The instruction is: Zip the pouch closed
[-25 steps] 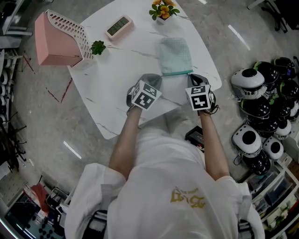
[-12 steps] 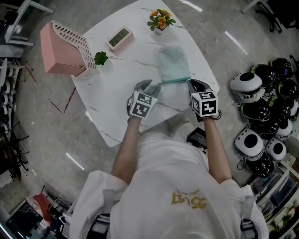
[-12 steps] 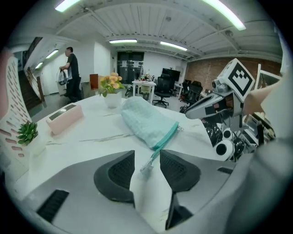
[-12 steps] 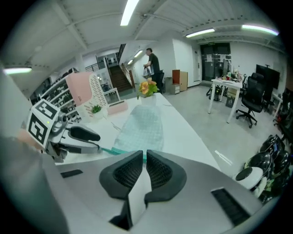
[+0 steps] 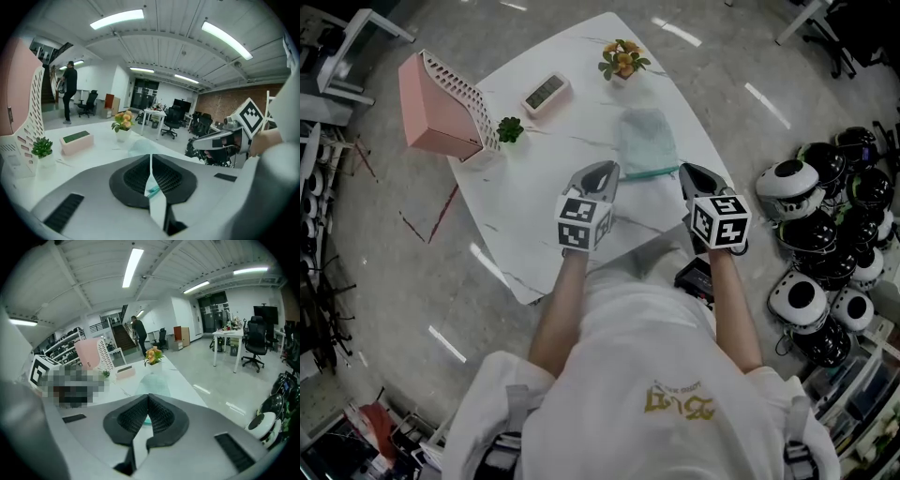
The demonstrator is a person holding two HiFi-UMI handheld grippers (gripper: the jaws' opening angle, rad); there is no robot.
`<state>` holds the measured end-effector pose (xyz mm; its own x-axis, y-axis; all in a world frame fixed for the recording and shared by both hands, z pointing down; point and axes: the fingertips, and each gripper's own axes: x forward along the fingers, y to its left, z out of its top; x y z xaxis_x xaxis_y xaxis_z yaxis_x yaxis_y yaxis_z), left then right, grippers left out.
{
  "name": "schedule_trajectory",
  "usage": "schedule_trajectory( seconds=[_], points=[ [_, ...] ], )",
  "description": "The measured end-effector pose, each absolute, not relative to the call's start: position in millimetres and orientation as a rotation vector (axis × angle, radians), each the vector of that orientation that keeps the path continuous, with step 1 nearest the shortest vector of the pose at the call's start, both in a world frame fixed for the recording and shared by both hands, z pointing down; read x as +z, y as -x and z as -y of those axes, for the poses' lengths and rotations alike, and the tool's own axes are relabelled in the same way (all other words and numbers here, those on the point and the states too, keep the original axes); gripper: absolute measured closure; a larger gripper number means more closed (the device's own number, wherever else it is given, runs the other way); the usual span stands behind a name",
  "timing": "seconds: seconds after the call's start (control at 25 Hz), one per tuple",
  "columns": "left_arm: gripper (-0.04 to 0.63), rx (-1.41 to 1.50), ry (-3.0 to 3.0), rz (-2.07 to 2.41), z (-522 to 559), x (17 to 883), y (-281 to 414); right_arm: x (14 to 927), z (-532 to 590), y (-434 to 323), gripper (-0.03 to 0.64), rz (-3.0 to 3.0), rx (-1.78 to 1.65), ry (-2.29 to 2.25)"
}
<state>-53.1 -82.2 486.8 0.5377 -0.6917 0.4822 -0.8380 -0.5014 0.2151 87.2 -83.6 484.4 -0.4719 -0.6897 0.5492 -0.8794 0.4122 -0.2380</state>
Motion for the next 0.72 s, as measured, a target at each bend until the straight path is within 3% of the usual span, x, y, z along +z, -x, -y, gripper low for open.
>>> schedule_trajectory(
  seconds=[0.24, 0.72],
  points=[
    [0.578, 0.159, -2.301, 1.201, 83, 444, 56, 452, 81, -81, 0.604, 2.376, 0.688, -1.411],
    [0.578, 0.235, -2.341, 1.245, 80, 434, 54, 434, 75, -80, 0.604, 2.398, 0.644, -1.455]
  ],
)
